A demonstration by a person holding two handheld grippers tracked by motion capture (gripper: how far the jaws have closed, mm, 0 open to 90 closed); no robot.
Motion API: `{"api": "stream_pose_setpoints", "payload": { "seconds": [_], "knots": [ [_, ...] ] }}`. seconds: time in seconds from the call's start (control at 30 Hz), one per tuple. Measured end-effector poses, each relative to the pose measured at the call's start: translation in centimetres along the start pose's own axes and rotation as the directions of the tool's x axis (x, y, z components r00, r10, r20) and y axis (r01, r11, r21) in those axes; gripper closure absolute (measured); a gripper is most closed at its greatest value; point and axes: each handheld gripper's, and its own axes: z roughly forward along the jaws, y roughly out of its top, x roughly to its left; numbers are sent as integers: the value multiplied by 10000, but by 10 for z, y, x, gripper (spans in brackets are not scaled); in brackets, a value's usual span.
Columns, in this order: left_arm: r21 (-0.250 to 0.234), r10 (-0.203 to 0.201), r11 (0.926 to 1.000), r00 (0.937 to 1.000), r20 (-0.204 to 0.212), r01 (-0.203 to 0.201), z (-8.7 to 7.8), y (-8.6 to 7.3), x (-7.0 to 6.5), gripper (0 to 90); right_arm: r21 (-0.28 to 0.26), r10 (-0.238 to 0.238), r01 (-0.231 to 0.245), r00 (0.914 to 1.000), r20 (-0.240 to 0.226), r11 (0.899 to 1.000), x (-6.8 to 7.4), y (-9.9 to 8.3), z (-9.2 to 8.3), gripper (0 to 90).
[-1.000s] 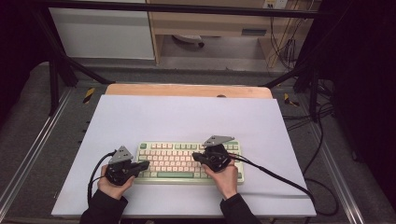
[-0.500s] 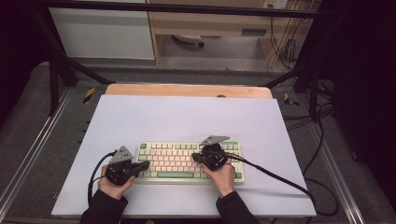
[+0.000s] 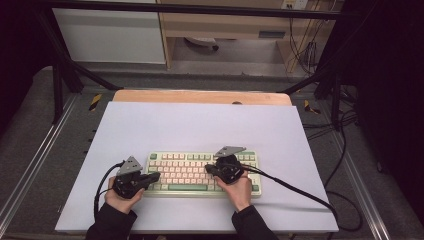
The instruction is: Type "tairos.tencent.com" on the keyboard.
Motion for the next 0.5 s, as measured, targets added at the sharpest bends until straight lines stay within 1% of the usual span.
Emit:
{"api": "stream_pose_setpoints", "payload": {
  "seconds": [0.17,0.33,0.5],
  "knots": [
    [-9,-1,10000,10000,5,1,0,0,0,900,-53,-169,169,9999,5,9998,3,1,-9,900],
    [-24,-44,10000,10000,-3,44,0,0,1,900,-159,-176,174,9997,-158,9997,7,2,-15,900],
    [-41,-86,10000,10000,-13,86,0,1,1,900,-189,-182,177,9995,-248,9997,9,2,-17,900]
  ]
}}
